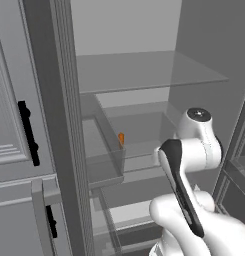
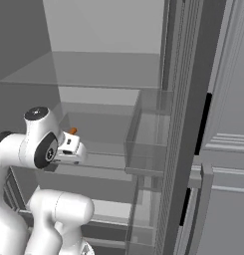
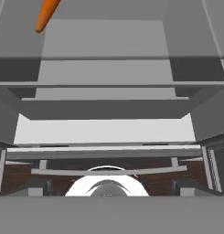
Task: Place one carrot and one fish in each tupperware on the nearby counter, to pack two identical lunches.
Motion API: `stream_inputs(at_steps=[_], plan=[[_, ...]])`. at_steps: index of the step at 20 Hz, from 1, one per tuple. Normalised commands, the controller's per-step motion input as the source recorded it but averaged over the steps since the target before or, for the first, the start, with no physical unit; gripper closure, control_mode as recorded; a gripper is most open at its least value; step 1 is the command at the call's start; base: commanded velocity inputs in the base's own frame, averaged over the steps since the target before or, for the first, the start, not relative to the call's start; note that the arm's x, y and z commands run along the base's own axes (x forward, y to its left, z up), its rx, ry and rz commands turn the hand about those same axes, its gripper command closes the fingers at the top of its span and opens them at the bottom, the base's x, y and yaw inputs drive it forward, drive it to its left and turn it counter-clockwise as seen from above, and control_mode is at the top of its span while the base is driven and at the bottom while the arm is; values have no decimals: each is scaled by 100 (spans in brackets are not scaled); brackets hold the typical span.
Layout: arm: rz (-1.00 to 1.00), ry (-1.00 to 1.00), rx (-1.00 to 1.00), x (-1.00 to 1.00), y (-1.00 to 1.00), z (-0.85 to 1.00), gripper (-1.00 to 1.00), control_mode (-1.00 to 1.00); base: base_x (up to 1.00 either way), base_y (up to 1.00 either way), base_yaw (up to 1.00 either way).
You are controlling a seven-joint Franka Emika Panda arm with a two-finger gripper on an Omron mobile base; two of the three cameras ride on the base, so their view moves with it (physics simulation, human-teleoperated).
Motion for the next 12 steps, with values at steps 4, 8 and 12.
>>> stream_inputs(at_steps=[4,8,12], plan=[[0,-2,34,87,30,0,-100,-100,0,0,0],[-3,-25,0,66,95,0,-100,-100,0,0,0],[0,-19,-8,93,59,0,-100,-100,0,0,0]])
